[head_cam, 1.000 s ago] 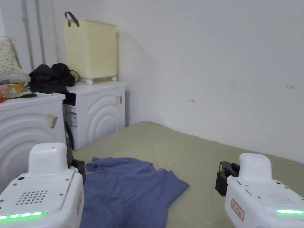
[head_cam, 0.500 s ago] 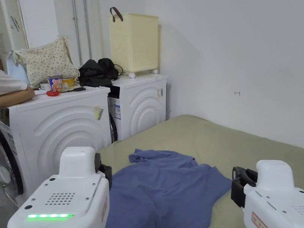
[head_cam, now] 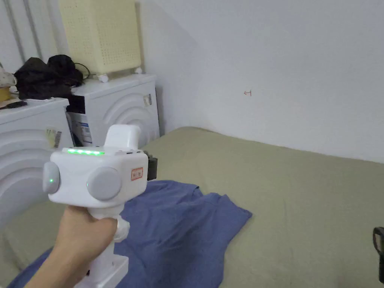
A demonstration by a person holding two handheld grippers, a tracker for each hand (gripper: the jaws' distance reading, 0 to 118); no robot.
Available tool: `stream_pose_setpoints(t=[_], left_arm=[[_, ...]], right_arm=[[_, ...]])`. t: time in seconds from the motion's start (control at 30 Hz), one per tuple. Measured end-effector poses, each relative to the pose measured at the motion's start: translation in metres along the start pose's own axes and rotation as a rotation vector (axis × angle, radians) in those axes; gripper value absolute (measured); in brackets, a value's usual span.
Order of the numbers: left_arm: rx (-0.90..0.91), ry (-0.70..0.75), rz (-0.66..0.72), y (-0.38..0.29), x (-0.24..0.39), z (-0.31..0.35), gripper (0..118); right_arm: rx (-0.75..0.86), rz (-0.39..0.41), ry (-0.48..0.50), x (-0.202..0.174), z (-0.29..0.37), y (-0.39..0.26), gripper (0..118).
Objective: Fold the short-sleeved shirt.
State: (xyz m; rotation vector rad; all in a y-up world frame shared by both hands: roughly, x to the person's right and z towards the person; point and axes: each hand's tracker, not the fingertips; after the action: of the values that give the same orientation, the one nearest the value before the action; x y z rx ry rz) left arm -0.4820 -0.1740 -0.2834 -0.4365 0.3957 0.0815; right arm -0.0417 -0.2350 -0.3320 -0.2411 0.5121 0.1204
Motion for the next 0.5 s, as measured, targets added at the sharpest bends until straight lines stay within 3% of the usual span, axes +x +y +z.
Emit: stream_pose_setpoints(t=[0.07,0.1,0.13,0.17,0.2,0.27,0.5], left_arm=[[-0.083,-0.058,-0.037,0.009,0.004,-0.041,4],[-0.119,-0.097,-0.036,0.011,0.006,-0.063,20],[-0.173,-0.115,-0.037,0.011,0.009,-0.084,76],[-0.212,-0.128,-0.030,0.010,0.011,-0.104,106],[-0.275,-0.145,-0.029,0.005,0.012,-0.129,118],[-0.316,-0.221,-0.026,-0.009,0.017,-0.161,118],[-0.542,-0.165,0.015,-0.070,0.043,-0.261,118]], right_arm=[[-0.026,0.000,-0.027,0.013,-0.006,-0.008,1],[-0.046,0.003,-0.041,0.019,-0.009,-0.014,1],[-0.066,0.000,-0.048,0.024,-0.012,-0.019,1],[-0.083,-0.001,-0.053,0.027,-0.015,-0.024,1],[-0.108,-0.007,-0.060,0.031,-0.018,-0.030,1],[-0.150,-0.023,-0.064,0.037,-0.022,-0.040,1],[-0.218,-0.062,-0.060,0.047,-0.028,-0.068,1]])
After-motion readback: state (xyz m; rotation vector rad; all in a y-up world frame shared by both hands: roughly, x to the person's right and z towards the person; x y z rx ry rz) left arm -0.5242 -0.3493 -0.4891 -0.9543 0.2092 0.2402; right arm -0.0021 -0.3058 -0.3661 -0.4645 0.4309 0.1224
